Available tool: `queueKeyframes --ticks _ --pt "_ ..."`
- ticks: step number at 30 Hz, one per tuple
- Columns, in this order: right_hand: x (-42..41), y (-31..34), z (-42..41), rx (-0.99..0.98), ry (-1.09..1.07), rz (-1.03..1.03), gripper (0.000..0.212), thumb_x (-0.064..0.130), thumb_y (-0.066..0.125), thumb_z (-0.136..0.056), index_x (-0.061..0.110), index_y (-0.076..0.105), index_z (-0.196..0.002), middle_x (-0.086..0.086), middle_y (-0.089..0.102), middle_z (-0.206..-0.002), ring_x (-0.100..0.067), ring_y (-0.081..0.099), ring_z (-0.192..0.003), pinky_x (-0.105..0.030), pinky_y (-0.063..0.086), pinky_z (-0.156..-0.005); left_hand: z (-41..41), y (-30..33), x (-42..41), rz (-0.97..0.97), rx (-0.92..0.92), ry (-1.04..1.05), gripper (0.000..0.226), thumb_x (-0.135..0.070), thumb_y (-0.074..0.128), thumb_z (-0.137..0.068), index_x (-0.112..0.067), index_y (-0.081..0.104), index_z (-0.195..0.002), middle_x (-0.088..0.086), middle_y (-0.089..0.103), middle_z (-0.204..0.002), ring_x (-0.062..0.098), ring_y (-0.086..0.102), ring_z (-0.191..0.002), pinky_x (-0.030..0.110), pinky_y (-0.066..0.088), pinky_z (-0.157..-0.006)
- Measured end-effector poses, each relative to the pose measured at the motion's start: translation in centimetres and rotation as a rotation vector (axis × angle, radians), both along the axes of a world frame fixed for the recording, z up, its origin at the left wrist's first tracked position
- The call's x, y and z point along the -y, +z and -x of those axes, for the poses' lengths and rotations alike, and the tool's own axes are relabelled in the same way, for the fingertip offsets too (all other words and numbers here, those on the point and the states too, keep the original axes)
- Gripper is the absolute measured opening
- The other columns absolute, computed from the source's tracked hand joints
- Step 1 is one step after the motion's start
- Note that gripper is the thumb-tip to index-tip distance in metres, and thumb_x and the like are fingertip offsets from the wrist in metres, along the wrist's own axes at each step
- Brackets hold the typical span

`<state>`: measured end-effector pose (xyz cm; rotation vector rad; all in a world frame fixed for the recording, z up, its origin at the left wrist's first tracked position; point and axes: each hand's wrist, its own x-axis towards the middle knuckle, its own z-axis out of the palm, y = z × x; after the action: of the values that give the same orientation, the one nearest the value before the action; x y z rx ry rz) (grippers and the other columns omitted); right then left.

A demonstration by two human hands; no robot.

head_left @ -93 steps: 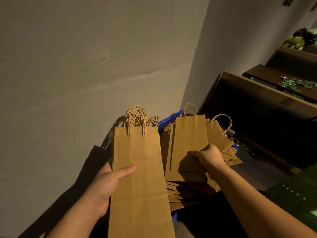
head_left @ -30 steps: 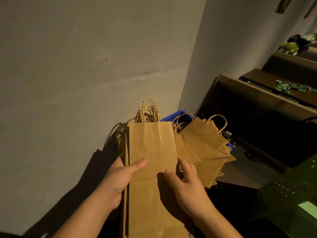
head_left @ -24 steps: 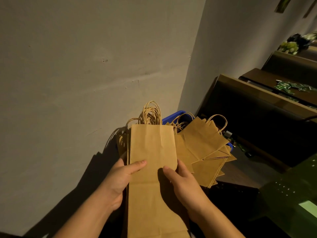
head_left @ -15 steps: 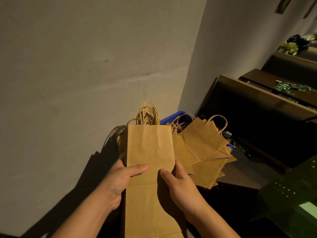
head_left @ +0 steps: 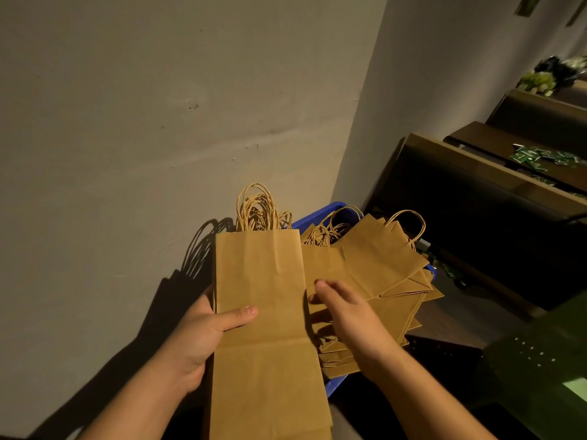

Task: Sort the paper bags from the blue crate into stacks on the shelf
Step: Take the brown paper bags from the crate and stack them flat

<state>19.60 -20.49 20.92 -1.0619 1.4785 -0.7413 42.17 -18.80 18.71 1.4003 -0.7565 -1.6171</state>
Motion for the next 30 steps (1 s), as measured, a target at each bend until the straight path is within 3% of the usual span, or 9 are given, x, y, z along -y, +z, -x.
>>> queueKeyframes --ticks 5,8,11,14,18,21,24,27,30 --pt "5.1 -1.5 1.9 -0.315 -0.153 0.007 0.032 0.042 0.059 -0.102 0.018 0.061 -0.123 0.000 0.067 -0.104 -0.014 0.064 -0.086 -0.028 0.055 -0.068 -0.9 -0.2 0.2 0.006 -0.017 -0.028 0.088 -0.027 0.101 -0.050 -0.017 0.062 -0.128 0.010 0.079 -0.107 0.030 0.077 -0.097 0.050 0.057 -0.086" --pt "8.1 -4.6 3.0 -0.638 -0.104 -0.060 0.057 0.059 0.064 -0.092 0.016 0.057 -0.129 -0.006 0.064 -0.123 -0.023 0.062 -0.109 -0.043 0.058 -0.093 -1.1 -0.3 0.2 0.005 -0.026 -0.043 0.100 -0.033 0.101 -0.037 -0.017 0.062 -0.128 0.011 0.078 -0.109 0.032 0.076 -0.098 0.051 0.057 -0.087" --pt "9.7 -6.2 2.5 -0.875 0.074 -0.219 0.075 0.079 0.062 -0.080 0.016 0.056 -0.120 -0.012 0.060 -0.129 -0.030 0.056 -0.118 -0.048 0.051 -0.102 -1.5 -0.5 0.2 0.007 -0.032 -0.058 0.102 -0.032 0.100 -0.037 -0.015 0.062 -0.130 0.012 0.078 -0.111 0.033 0.076 -0.100 0.054 0.056 -0.091" --pt "10.2 -6.6 1.3 -0.944 0.099 -0.324 0.105 0.080 0.075 -0.066 0.014 0.045 -0.141 -0.016 0.049 -0.142 -0.036 0.046 -0.131 -0.051 0.044 -0.109 -2.1 -0.6 0.0 0.011 -0.034 -0.071 0.110 -0.037 0.103 -0.028 -0.015 0.062 -0.128 0.013 0.078 -0.111 0.034 0.076 -0.099 0.053 0.057 -0.088" --pt "10.6 -7.2 0.9 -0.823 -0.022 -0.413 0.126 0.052 0.096 -0.056 0.023 0.024 -0.155 -0.016 0.043 -0.137 -0.037 0.049 -0.126 -0.050 0.051 -0.104 -2.6 -0.6 -0.2 0.014 -0.055 -0.066 0.122 -0.043 0.104 -0.014 -0.014 0.063 -0.126 0.016 0.077 -0.110 0.036 0.076 -0.097 0.054 0.056 -0.087" --pt "10.6 -7.5 2.0 -0.638 -0.098 -0.390 0.082 0.033 0.094 -0.068 0.011 0.047 -0.132 -0.011 0.059 -0.106 -0.029 0.065 -0.099 -0.044 0.062 -0.087 -3.1 -0.7 -0.2 0.014 -0.072 -0.056 0.122 -0.041 0.105 -0.015 -0.015 0.063 -0.126 0.017 0.077 -0.111 0.038 0.075 -0.098 0.057 0.055 -0.091" --pt "10.3 -7.5 2.9 -0.647 -0.018 -0.302 0.027 0.026 0.081 -0.086 0.011 0.063 -0.099 -0.008 0.065 -0.097 -0.022 0.065 -0.086 -0.034 0.062 -0.077 -3.4 -0.6 -0.4 0.014 -0.089 -0.056 0.121 -0.039 0.105 -0.016 -0.013 0.063 -0.127 0.018 0.076 -0.112 0.039 0.075 -0.099 0.056 0.055 -0.090" --pt "10.2 -7.5 3.2 -0.562 -0.111 -0.244 0.017 0.025 0.067 -0.097 0.009 0.066 -0.102 -0.008 0.065 -0.098 -0.025 0.064 -0.091 -0.039 0.061 -0.082 -3.7 -0.7 -0.6 0.013 -0.104 -0.049 0.120 -0.038 0.105 -0.017 -0.013 0.064 -0.126 0.019 0.076 -0.113 0.040 0.074 -0.099 0.056 0.055 -0.090" --pt "10.3 -7.6 3.8 -0.461 -0.248 -0.181 0.020 0.040 0.058 -0.095 0.020 0.056 -0.096 -0.010 0.062 -0.110 -0.031 0.062 -0.103 -0.049 0.058 -0.093 -3.7 -0.8 -0.6 0.005 -0.116 -0.046 0.118 -0.037 0.106 -0.021 -0.012 0.064 -0.129 0.020 0.075 -0.115 0.043 0.073 -0.102 0.061 0.053 -0.095"
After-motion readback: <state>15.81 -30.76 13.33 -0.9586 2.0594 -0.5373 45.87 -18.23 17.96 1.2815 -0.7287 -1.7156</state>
